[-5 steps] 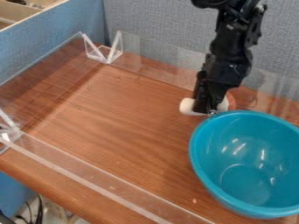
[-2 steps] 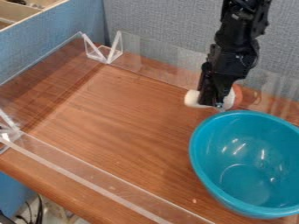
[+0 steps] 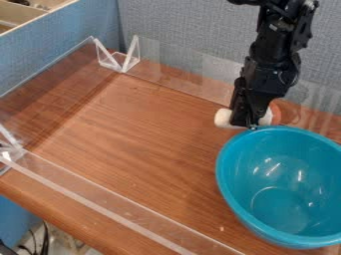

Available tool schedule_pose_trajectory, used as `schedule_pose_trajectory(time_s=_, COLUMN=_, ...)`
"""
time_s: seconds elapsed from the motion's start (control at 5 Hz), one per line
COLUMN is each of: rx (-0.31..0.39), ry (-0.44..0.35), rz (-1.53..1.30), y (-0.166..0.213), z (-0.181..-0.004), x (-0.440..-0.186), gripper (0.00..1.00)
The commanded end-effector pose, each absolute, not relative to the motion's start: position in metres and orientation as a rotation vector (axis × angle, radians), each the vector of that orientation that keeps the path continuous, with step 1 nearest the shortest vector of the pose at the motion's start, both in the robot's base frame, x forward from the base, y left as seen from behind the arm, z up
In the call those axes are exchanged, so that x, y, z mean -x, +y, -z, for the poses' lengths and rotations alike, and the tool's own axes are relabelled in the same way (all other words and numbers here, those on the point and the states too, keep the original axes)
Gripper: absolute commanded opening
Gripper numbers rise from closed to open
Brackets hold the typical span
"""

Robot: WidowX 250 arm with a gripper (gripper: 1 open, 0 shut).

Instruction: Put the mushroom in the blue bowl

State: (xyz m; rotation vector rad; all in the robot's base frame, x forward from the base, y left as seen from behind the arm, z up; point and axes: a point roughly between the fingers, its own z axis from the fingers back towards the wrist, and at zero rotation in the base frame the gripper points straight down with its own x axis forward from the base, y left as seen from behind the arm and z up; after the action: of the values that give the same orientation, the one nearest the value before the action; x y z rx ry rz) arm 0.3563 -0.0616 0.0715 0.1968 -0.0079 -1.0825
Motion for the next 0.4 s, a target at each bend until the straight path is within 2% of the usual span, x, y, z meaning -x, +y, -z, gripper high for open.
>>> schedule_pose_trajectory(time_s=0.0, rx=-0.237, ry=-0.12, rz=1.077, y=-0.0648, z=-0.1107, x=-0.3581, gripper=0.0)
schedule_pose_trajectory(time_s=0.2, rx=-0.241, ry=-0.127, rz=1.078, y=-0.0652, z=-0.1123, x=-0.3569, gripper=0.0)
